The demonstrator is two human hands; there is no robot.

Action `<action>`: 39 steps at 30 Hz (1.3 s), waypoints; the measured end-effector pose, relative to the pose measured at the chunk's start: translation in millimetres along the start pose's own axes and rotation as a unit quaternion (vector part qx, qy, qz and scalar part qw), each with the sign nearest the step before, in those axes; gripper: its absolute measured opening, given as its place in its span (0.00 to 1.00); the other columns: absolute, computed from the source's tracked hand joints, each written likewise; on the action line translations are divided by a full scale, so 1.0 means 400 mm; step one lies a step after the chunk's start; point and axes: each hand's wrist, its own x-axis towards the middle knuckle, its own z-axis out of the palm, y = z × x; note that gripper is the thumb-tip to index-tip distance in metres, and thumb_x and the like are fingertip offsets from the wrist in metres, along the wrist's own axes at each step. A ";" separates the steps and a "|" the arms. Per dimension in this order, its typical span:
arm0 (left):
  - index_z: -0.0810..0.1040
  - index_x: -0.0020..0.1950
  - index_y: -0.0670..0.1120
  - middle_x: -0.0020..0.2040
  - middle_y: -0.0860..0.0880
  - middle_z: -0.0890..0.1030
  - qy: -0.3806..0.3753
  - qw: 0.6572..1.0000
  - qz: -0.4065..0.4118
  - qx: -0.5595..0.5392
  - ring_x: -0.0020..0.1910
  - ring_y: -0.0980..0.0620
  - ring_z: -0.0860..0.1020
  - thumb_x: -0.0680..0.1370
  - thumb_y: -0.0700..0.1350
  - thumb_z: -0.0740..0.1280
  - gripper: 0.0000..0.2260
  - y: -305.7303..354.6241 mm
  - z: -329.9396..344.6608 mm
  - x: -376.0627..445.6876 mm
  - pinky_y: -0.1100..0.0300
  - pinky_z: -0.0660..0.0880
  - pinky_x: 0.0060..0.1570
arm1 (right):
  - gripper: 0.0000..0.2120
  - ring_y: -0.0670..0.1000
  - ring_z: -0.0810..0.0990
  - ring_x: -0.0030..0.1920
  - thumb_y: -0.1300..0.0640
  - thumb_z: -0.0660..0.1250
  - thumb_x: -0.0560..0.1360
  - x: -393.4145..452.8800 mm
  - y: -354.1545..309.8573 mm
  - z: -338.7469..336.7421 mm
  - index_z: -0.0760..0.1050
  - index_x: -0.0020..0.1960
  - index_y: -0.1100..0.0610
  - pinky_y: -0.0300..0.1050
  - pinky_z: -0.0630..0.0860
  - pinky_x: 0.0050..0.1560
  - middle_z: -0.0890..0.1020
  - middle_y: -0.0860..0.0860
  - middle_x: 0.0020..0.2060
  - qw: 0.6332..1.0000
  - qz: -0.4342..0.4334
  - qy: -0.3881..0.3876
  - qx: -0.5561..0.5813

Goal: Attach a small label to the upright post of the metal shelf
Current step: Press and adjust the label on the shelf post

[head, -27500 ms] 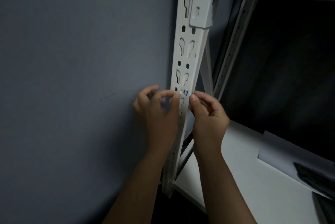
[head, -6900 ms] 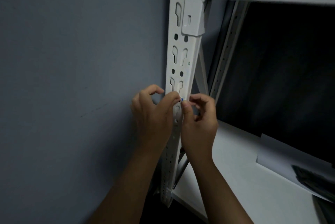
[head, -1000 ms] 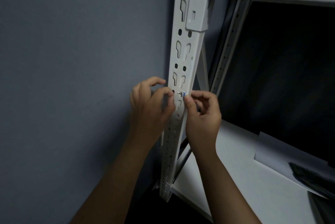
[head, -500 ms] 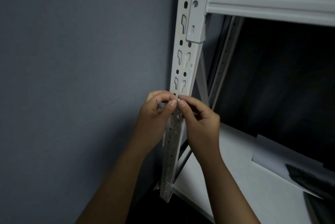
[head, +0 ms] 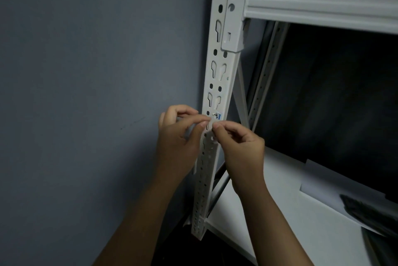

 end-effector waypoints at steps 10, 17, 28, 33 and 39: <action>0.82 0.52 0.47 0.49 0.55 0.74 0.050 0.997 -0.051 0.014 0.50 0.51 0.76 0.76 0.44 0.69 0.06 -0.028 0.084 0.015 0.54 0.77 0.49 | 0.05 0.44 0.82 0.46 0.62 0.68 0.76 0.042 0.056 0.023 0.81 0.50 0.59 0.36 0.79 0.48 0.83 0.54 0.46 0.993 -0.046 0.111 -0.006; 0.82 0.45 0.42 0.47 0.45 0.77 0.080 0.993 0.056 0.066 0.47 0.47 0.75 0.74 0.49 0.64 0.12 -0.046 0.101 0.013 0.65 0.71 0.44 | 0.05 0.41 0.82 0.42 0.64 0.67 0.76 0.064 0.065 0.032 0.80 0.50 0.62 0.33 0.78 0.44 0.83 0.48 0.40 0.990 -0.060 0.122 0.026; 0.82 0.41 0.43 0.54 0.44 0.77 0.130 0.986 0.077 0.071 0.55 0.53 0.66 0.72 0.43 0.70 0.04 -0.074 0.124 0.021 0.80 0.60 0.54 | 0.06 0.43 0.83 0.40 0.62 0.67 0.76 0.075 0.078 0.029 0.80 0.50 0.63 0.36 0.80 0.42 0.83 0.48 0.39 0.991 -0.049 0.121 0.028; 0.80 0.41 0.45 0.55 0.51 0.73 0.114 0.990 0.048 0.062 0.56 0.60 0.61 0.72 0.45 0.67 0.04 -0.070 0.131 0.023 0.81 0.56 0.55 | 0.07 0.42 0.83 0.42 0.62 0.67 0.77 0.067 0.079 0.034 0.79 0.51 0.64 0.34 0.79 0.41 0.83 0.52 0.43 0.990 -0.044 0.129 0.038; 0.81 0.40 0.47 0.56 0.47 0.75 0.111 0.988 0.056 0.091 0.57 0.55 0.63 0.71 0.47 0.69 0.04 -0.068 0.114 0.028 0.80 0.56 0.55 | 0.06 0.42 0.83 0.42 0.63 0.66 0.76 0.065 0.074 0.031 0.79 0.51 0.65 0.35 0.79 0.42 0.83 0.52 0.43 0.991 -0.037 0.119 0.049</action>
